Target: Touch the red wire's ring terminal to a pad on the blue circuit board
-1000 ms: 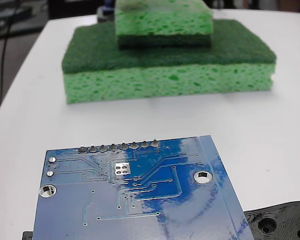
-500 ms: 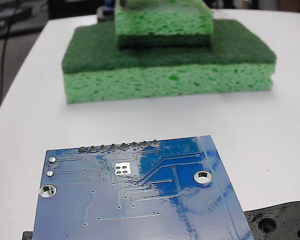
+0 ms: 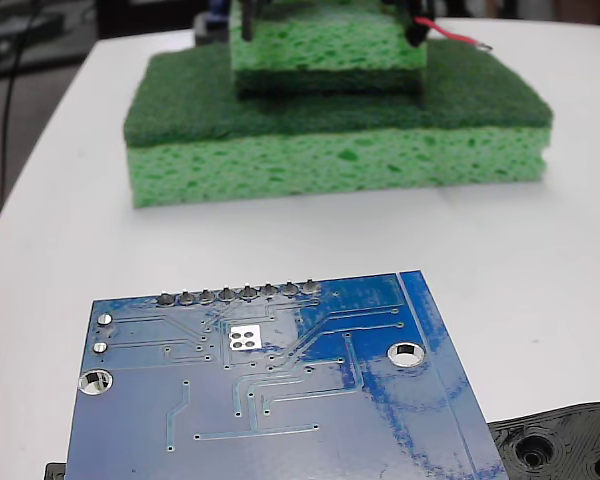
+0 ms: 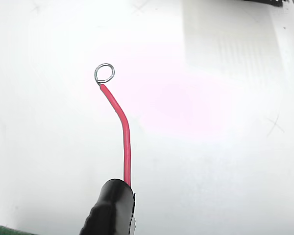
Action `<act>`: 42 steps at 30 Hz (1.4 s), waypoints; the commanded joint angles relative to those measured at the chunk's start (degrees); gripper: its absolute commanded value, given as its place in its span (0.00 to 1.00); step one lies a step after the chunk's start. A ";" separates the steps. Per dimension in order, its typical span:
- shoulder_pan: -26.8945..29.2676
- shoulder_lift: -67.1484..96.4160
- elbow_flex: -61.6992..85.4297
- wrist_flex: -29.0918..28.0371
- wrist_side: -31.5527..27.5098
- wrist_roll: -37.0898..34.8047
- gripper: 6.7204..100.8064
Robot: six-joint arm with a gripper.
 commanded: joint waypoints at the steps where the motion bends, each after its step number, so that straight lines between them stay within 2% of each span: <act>1: 0.00 0.09 -0.26 -0.18 -0.09 0.00 0.99; 42: 0.00 0.09 -0.18 -0.26 0.88 0.53 0.99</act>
